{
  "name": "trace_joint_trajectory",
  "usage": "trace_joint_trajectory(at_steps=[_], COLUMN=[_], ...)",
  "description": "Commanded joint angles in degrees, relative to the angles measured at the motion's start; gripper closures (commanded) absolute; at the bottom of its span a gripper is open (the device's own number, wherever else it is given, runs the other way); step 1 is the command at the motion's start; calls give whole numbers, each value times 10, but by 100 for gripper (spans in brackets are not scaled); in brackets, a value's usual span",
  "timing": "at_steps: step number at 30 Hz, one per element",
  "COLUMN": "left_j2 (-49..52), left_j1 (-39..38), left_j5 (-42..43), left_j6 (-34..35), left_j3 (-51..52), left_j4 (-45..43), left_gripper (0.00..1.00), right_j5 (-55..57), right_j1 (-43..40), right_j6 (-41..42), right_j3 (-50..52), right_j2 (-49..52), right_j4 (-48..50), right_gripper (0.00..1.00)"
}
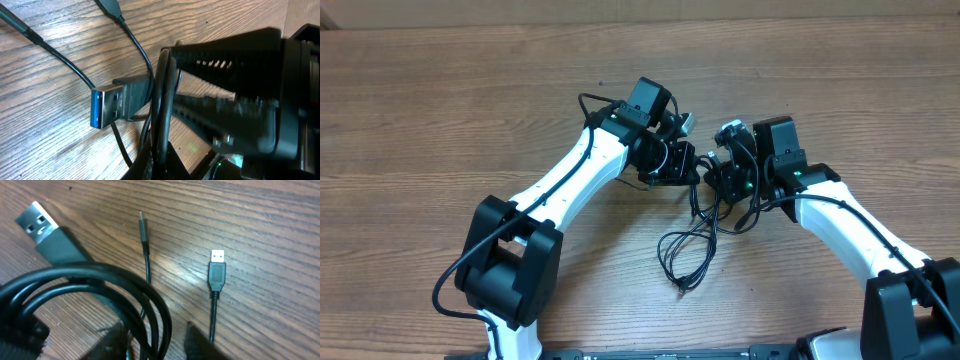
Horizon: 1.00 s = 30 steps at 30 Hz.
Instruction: Untangle cables
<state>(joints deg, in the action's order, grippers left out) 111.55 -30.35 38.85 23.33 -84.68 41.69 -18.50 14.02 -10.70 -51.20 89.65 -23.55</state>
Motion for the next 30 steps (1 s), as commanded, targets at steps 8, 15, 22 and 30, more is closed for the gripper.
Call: trace_joint_trajectory(at_steps=[8,15,22,30], left_j2=[-12,-12,-12,-12], left_j1=[3,3,3,3], left_j5=[27,6,-35,-93], left_j6=[-17,-14,14,16], left_j3=[-9,-9,-9,-9], left_j4=[-4,-4,-1,16], left_gripper=[96,96,96,96], right_j5=[5,-21,-102,-183], right_j1=[0,-20,-58,-82], right_j6=[1,34,34,34], right_j3=[3,3,3,2], right_j2=[2,2,2,1], right_j4=[3,-3,-12,-25], right_gripper=[96,96,96,96])
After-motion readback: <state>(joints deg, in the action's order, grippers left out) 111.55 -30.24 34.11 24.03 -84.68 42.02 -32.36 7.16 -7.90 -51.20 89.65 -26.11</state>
